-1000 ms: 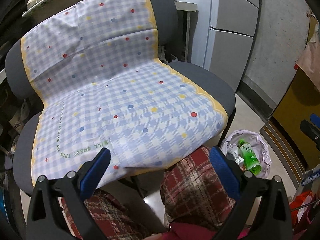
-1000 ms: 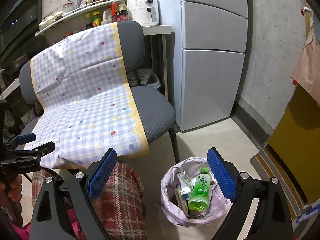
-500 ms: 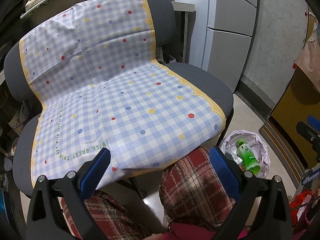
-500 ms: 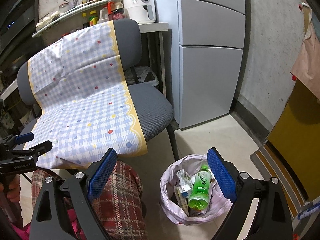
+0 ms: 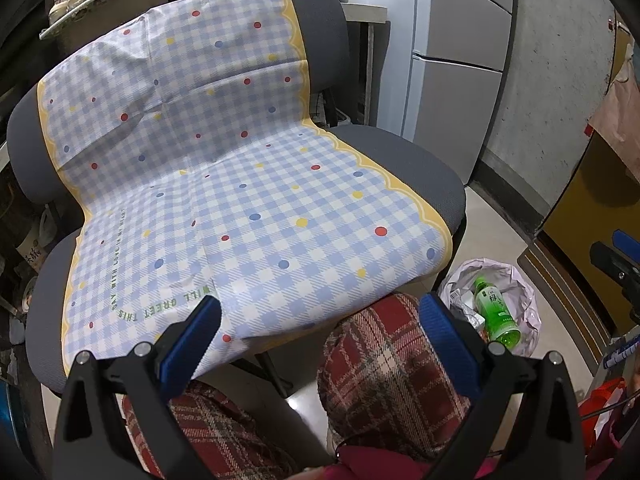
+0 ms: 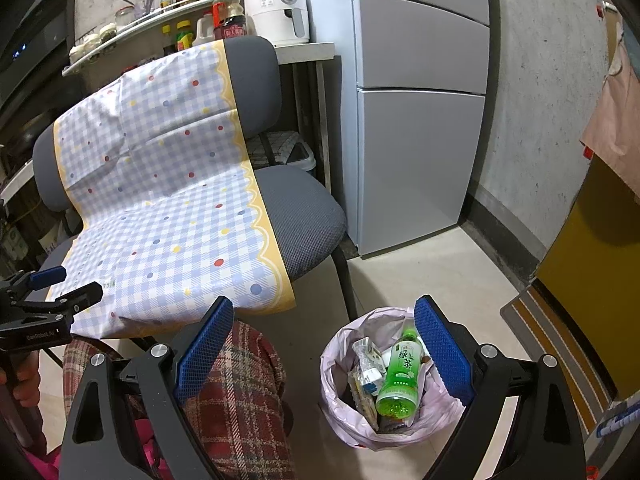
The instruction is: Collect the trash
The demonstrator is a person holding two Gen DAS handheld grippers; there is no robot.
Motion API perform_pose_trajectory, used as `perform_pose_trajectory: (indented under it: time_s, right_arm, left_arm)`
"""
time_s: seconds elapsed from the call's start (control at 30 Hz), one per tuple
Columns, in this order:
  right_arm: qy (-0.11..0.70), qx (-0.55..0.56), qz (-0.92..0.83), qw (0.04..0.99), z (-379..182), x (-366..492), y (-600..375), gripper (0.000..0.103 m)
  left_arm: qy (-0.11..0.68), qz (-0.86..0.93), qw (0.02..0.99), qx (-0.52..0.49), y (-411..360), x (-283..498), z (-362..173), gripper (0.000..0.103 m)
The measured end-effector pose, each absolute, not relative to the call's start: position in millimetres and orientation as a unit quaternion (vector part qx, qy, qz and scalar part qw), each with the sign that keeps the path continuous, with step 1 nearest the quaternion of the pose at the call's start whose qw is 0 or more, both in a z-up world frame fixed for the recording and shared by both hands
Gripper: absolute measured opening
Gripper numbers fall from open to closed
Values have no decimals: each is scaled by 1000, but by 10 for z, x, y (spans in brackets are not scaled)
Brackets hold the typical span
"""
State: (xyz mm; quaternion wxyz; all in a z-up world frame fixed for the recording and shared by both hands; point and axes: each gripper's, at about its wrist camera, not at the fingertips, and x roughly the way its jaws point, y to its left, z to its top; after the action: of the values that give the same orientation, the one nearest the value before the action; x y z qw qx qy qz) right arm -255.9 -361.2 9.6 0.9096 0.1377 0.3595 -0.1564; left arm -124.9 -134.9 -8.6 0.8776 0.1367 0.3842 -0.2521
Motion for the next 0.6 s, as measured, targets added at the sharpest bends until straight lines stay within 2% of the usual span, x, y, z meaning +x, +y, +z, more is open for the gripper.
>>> perform_pose_trajectory:
  time_s: [0.6]
  right_arm:
    - [361,139,-157,909,80,-2561,-3636,91]
  left_arm:
    - [382,-250,879,137,-1345,-1261,-73,96]
